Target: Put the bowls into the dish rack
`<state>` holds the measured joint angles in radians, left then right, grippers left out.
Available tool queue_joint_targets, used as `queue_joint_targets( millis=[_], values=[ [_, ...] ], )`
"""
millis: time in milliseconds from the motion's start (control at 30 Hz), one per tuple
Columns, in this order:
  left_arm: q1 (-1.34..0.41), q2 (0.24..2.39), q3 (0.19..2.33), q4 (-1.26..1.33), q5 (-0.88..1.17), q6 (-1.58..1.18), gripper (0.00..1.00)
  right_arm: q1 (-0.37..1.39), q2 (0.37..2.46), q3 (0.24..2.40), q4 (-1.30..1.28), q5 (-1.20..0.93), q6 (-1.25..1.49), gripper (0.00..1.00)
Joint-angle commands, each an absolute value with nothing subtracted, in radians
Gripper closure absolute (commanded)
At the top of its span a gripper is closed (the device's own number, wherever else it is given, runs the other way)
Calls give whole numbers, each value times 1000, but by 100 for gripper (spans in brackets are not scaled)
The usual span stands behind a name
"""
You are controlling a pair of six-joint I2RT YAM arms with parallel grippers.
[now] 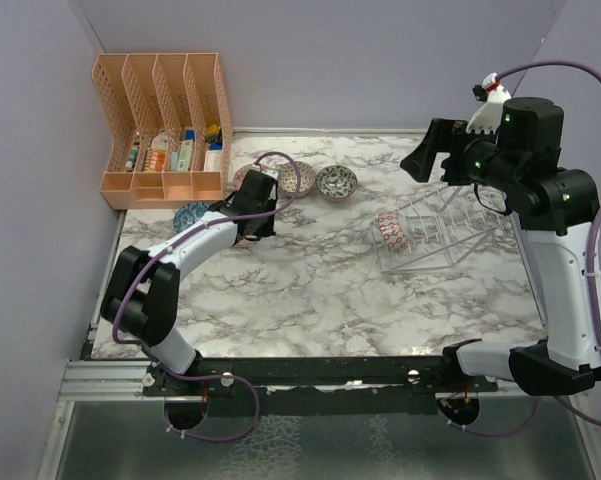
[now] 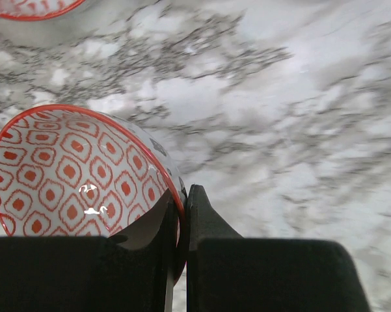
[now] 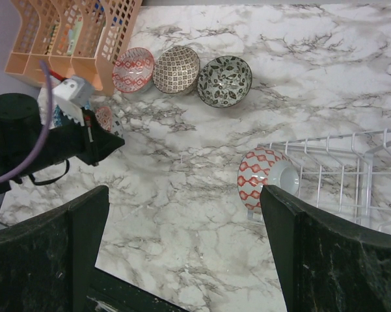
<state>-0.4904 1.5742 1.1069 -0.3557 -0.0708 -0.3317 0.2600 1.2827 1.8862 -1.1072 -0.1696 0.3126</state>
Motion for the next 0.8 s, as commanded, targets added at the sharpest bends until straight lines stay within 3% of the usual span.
queue_joint_targets(
  millis=[0, 333, 767],
  values=[
    [-524, 1425, 1180, -284, 148, -602, 100, 256, 1289, 1945, -1154, -140, 304, 0],
    [-649, 1399, 1151, 271, 251, -1124, 100, 255, 1336, 2132, -1204, -213, 347, 0],
    [-804, 1609, 1120, 921, 72, -1535, 100, 256, 1338, 2223, -1183, -295, 417, 0]
  ],
)
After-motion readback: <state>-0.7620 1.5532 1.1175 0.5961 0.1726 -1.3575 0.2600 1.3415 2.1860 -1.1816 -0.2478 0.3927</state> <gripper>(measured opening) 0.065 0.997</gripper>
